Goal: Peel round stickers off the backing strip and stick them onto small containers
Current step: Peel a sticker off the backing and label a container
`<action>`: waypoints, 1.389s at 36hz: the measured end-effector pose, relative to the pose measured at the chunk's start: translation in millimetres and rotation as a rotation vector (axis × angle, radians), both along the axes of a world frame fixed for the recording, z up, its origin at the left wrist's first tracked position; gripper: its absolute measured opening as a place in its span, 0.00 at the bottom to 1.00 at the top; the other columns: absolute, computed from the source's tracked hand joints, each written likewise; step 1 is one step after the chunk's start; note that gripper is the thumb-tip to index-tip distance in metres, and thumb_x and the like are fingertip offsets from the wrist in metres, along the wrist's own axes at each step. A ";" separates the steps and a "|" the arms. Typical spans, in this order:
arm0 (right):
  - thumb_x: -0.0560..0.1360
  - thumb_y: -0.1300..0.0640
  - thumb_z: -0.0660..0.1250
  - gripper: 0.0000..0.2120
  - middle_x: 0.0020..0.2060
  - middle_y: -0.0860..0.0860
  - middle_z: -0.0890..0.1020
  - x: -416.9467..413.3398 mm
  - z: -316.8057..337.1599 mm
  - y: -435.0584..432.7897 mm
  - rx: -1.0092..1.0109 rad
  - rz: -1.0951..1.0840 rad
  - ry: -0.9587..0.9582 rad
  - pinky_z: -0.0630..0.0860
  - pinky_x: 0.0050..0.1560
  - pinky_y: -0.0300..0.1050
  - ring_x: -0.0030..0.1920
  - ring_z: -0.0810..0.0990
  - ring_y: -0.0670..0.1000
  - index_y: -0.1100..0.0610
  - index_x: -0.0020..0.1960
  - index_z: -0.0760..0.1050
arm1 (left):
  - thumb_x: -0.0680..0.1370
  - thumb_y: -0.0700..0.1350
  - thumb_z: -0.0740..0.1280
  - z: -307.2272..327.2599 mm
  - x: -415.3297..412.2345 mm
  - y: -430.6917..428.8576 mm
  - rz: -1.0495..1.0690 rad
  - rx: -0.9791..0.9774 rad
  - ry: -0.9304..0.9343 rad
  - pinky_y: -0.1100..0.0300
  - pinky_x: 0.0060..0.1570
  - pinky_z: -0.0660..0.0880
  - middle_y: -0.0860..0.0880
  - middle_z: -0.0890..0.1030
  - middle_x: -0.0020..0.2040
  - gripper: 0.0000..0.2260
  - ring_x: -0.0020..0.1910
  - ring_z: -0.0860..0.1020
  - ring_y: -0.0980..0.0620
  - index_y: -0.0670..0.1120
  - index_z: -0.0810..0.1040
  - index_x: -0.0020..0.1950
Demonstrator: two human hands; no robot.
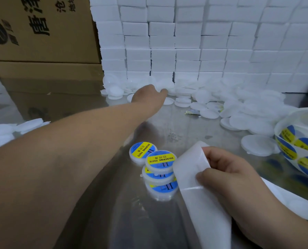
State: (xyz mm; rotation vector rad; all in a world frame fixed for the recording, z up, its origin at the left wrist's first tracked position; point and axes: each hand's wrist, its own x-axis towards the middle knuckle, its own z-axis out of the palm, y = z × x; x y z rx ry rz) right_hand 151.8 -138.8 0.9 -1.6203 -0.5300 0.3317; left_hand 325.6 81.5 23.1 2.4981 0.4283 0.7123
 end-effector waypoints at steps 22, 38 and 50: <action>0.68 0.74 0.57 0.27 0.46 0.47 0.84 -7.8 7.7 0.2 0.115 -0.090 -0.130 0.76 0.55 0.53 0.52 0.81 0.53 0.46 0.49 0.81 | 0.72 0.51 0.64 22.7 -218.5 -96.0 -0.295 -0.158 -0.080 0.68 0.38 0.65 0.58 0.70 0.40 0.07 0.41 0.71 0.60 0.63 0.75 0.36; 0.72 0.73 0.59 0.19 0.44 0.51 0.84 -12.6 8.6 2.2 0.207 -0.017 -0.070 0.77 0.46 0.45 0.44 0.82 0.49 0.52 0.48 0.80 | 0.70 0.57 0.64 -2.4 -227.9 -83.0 -0.231 0.037 -0.148 0.64 0.41 0.60 0.60 0.66 0.38 0.15 0.49 0.68 0.58 0.60 0.77 0.56; 0.63 0.59 0.65 0.16 0.47 0.48 0.84 -15.8 9.5 -2.7 0.174 0.155 -0.088 0.76 0.52 0.44 0.50 0.82 0.48 0.50 0.49 0.81 | 0.71 0.55 0.63 -7.5 -228.1 -78.5 -0.299 0.034 -0.181 0.72 0.37 0.61 0.58 0.69 0.39 0.14 0.44 0.64 0.61 0.60 0.78 0.55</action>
